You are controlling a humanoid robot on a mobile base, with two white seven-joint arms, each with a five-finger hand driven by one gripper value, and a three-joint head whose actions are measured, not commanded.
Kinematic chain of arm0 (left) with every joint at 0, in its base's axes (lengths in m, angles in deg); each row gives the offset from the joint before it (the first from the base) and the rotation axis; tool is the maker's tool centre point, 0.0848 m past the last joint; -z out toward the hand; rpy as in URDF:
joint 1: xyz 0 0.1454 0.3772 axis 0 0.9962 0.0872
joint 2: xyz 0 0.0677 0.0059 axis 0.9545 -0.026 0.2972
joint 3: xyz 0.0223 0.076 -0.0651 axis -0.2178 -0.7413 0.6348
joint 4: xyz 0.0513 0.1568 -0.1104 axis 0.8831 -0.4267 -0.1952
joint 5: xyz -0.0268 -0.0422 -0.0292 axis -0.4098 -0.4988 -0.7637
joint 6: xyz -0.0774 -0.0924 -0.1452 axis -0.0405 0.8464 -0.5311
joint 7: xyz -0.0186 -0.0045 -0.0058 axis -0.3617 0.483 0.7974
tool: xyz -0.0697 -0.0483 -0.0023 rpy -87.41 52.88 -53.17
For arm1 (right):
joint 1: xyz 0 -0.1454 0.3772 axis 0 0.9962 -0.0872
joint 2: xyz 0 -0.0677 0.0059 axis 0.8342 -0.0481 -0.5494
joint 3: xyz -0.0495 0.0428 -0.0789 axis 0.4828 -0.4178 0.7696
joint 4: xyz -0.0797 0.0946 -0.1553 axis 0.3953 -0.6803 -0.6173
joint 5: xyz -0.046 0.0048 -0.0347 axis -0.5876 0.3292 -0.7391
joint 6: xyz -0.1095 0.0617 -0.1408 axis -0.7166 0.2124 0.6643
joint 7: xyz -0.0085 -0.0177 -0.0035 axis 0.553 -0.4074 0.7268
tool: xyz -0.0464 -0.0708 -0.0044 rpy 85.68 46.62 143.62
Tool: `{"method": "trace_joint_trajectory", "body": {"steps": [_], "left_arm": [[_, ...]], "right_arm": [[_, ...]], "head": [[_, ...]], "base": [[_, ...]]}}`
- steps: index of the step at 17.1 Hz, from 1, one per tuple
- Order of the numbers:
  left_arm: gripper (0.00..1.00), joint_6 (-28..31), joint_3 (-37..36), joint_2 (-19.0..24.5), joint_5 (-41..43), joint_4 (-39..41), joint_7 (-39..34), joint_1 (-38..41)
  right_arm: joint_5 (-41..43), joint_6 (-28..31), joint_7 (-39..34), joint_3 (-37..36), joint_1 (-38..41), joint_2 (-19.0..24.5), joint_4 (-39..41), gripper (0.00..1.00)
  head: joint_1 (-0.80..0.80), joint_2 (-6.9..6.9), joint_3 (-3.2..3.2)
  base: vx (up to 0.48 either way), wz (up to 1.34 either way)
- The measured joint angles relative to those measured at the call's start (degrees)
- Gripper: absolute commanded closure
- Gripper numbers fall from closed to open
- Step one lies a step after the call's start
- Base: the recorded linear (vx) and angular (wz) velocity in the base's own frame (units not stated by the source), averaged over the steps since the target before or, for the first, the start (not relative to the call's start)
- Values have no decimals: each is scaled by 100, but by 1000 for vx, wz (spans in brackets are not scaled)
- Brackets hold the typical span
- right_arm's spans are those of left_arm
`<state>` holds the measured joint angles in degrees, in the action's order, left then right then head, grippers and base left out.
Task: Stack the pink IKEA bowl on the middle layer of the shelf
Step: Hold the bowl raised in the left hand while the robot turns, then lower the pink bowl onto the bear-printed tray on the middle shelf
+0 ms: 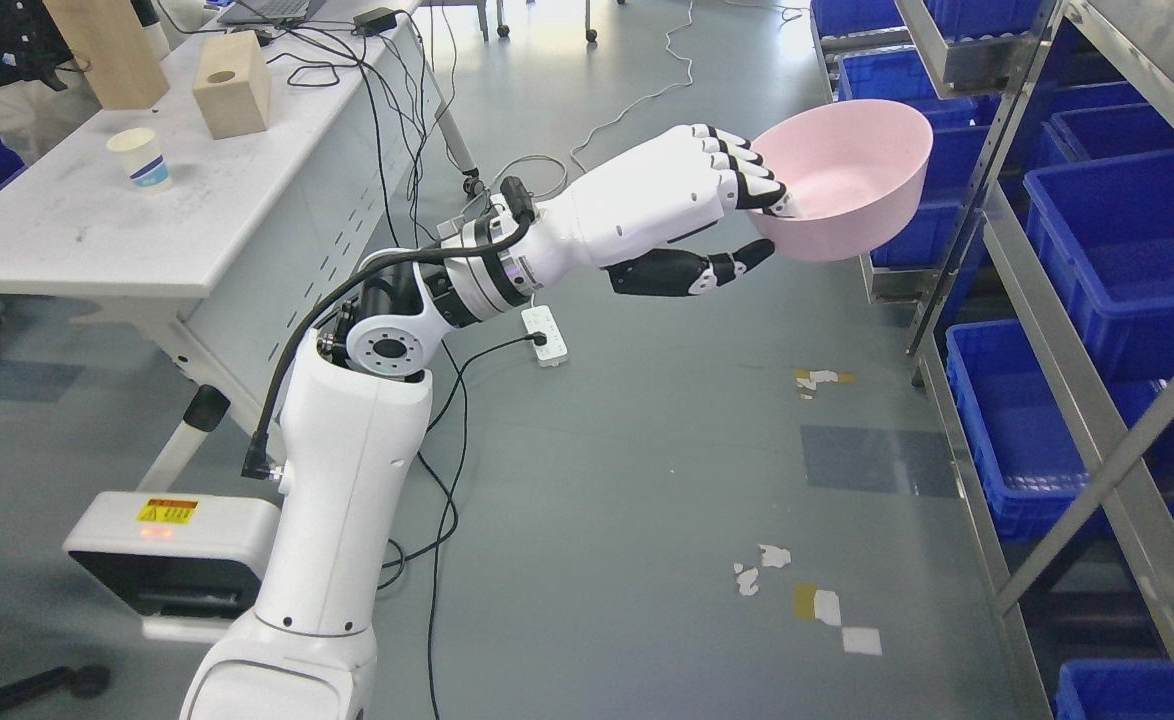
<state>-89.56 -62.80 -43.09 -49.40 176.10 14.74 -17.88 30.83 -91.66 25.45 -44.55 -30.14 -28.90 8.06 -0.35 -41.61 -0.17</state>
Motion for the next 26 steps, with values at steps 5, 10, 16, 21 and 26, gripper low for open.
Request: {"method": "trace_joint_trajectory", "body": {"steps": [5,10,16,21,26], "left_arm": [[97,0,6,0,-2,-18,0,5],[97,0,8,0,-7,-40,0,6],[97,0,9,0,-11,-61,-4,5],[96,0,0,0,-20,-93,-12,-20],[96,-1,37,-1,-21,-152,-31,-226]], "right_arm": [[-1,0,0,0,-2,0,0,0],[-1,0,0,0,-2,0,0,0],[-2,0,0,0,-1,0,0,0],[-2,0,0,0,2,0,0,0],[-2,0,0,0,5,0,0,0]], "head": [[0,0,0],[0,-1,0],[0,-1,0],[0,-1,0],[0,-1,0]], "base": [[429,5],[308,13],[198,-628],[110,-1344],[66,-1554]]}}
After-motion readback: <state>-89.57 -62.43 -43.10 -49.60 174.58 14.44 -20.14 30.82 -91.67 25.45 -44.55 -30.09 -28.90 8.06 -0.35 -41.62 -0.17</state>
